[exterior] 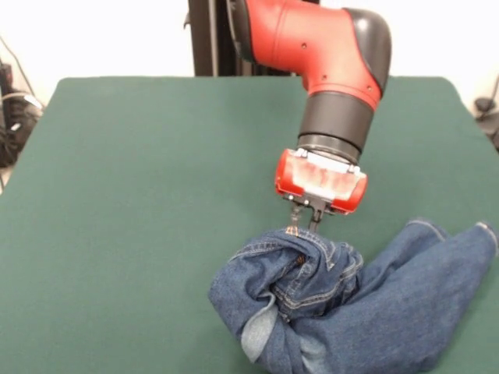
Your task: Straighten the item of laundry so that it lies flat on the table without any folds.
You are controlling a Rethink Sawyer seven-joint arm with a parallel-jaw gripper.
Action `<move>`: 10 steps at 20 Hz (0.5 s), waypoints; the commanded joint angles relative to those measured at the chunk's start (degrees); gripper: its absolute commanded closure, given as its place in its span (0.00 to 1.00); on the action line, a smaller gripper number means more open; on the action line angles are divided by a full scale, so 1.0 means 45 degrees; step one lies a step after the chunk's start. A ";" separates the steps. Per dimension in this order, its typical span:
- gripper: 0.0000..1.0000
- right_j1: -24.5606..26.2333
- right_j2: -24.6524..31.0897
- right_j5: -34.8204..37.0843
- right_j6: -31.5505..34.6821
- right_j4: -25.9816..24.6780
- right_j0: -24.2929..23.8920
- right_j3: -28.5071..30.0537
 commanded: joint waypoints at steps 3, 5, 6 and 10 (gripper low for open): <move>1.00 -0.0275 0.1494 0.1498 0.2734 0.0441 0.0654 0.0078; 1.00 -0.0218 0.1489 0.1282 0.2792 0.0221 0.0616 0.0010; 1.00 -0.0223 0.1417 0.1193 0.2799 0.0352 0.0679 0.0082; 1.00 -0.1164 0.0739 0.3029 0.2673 0.2836 0.1390 0.1931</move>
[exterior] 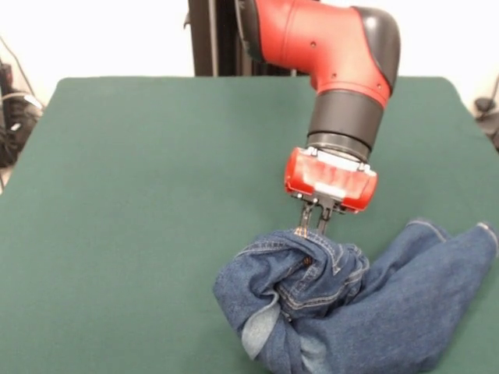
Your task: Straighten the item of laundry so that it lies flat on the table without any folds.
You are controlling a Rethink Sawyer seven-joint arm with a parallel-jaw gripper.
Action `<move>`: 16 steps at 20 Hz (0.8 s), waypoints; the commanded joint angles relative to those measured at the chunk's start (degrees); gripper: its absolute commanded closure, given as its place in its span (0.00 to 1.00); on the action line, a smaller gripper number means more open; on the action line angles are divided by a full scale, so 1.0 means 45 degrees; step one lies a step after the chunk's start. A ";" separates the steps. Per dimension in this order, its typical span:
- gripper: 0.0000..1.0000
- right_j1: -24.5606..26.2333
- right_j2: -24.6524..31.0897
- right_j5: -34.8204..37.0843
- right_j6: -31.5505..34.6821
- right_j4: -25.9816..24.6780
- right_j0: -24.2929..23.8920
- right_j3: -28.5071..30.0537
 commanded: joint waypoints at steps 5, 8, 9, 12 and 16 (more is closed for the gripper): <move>1.00 -0.0200 -0.4261 1.1211 0.1961 0.8098 0.5179 0.1850; 1.00 0.0511 -0.5979 1.4891 0.4430 0.6556 0.5851 0.0936; 1.00 0.0463 -0.5937 1.5155 0.4842 0.6289 0.5841 0.0914; 1.00 0.0396 -0.5674 1.5409 0.5614 0.5863 0.5855 0.0925; 1.00 0.0009 -0.4493 1.2601 0.5500 0.6319 0.5581 0.1436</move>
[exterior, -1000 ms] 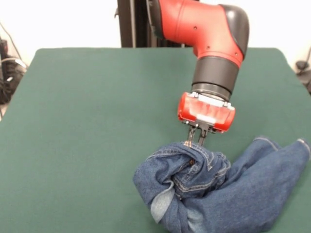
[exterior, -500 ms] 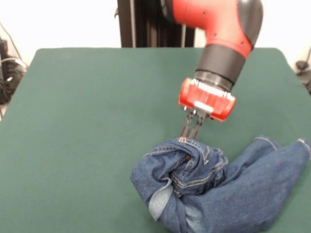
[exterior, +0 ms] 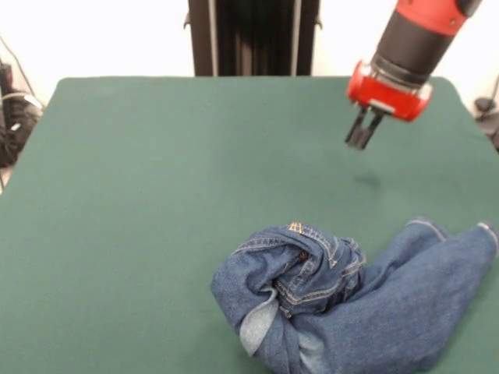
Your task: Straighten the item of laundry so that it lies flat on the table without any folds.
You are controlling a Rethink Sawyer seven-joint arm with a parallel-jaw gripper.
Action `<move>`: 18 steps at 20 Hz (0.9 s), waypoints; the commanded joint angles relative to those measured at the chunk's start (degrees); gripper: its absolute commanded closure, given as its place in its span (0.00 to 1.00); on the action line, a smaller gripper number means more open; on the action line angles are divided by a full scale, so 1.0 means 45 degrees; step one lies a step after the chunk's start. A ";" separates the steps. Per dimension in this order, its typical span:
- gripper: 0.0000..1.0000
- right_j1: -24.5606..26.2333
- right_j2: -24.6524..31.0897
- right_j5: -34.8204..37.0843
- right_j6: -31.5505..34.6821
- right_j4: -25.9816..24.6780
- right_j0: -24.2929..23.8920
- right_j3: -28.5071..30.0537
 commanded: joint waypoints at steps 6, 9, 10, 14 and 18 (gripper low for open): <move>1.00 0.0613 0.1007 -0.9483 0.6344 -0.1487 -0.0595 -0.0095; 1.00 0.0306 0.1124 -1.0303 0.6200 -0.1829 -0.0659 -0.0207; 1.00 0.0318 0.1292 -1.0550 0.6155 -0.1821 -0.0652 -0.0276; 1.00 0.0105 0.1818 -1.1404 0.5831 -0.2059 -0.0738 -0.0391; 0.00 -0.0018 0.2319 -1.1575 0.5714 -0.2458 -0.1092 -0.0465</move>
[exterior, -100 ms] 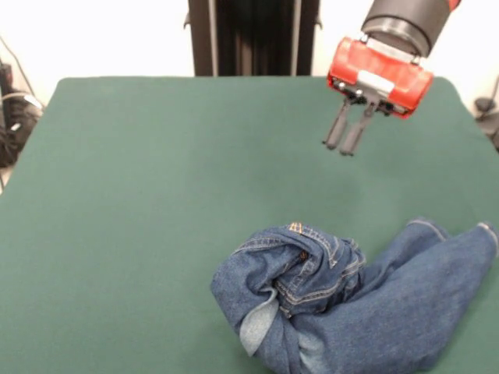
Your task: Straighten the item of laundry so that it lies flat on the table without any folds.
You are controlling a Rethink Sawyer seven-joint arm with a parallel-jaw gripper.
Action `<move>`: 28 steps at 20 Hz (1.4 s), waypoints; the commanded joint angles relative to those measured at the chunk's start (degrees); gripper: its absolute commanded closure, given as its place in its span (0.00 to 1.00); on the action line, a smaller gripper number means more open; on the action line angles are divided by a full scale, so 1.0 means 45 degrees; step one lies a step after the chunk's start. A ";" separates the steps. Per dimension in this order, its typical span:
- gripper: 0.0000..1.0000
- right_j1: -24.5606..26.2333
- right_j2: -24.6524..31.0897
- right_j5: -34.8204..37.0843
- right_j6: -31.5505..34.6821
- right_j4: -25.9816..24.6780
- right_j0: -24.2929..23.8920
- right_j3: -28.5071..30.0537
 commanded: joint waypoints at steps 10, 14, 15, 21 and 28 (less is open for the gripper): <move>0.00 0.0958 0.2811 -0.1620 0.3681 -0.0918 -0.0807 -0.1483; 0.00 0.1286 0.3194 -0.2027 0.3738 -0.1175 -0.1072 -0.1870; 0.00 0.1330 0.3309 -0.1998 0.3696 -0.1299 -0.1166 -0.1954; 0.00 0.1674 0.3930 -0.2340 0.3751 -0.2173 -0.1754 -0.2447; 0.00 0.2393 0.4427 -0.2517 0.3292 -0.1542 -0.2038 -0.2949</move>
